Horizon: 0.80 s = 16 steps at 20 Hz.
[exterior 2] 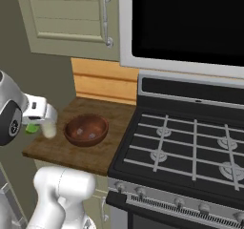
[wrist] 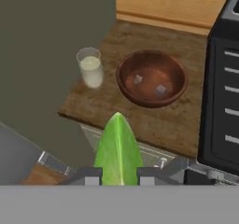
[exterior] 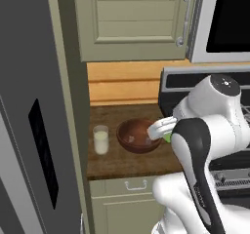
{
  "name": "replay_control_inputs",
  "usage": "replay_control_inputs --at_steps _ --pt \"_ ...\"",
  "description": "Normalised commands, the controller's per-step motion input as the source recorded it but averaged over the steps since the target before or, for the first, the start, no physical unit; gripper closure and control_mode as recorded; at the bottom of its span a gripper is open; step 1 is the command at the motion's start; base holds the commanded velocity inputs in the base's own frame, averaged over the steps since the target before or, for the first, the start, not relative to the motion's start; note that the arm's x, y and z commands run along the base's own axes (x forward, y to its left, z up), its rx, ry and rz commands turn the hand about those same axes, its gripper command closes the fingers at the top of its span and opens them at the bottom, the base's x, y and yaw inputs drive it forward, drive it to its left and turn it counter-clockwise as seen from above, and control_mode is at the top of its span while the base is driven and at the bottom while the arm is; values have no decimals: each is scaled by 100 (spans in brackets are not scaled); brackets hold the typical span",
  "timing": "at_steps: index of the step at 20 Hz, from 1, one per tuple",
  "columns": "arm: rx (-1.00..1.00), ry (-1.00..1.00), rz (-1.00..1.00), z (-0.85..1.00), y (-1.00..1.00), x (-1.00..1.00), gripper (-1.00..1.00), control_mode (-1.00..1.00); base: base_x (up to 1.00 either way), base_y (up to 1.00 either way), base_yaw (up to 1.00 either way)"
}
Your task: Grab a lemon wedge from the fridge and one ice cube from the ice bowl, and put them in the glass of lemonade.
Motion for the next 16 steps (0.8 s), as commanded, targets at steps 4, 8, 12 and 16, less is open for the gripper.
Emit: replay_control_inputs --at_steps 4,8,12,16 --pt "-5 16 0 0 97 98 100 -100 0 0 0" --pt "0 9 4 0 39 26 100 -100 0 0 0" --pt "4 0 9 -16 2 51 100 -100 0 0 0" --pt "10 -5 14 -35 1 50 100 -100 0 0 0"
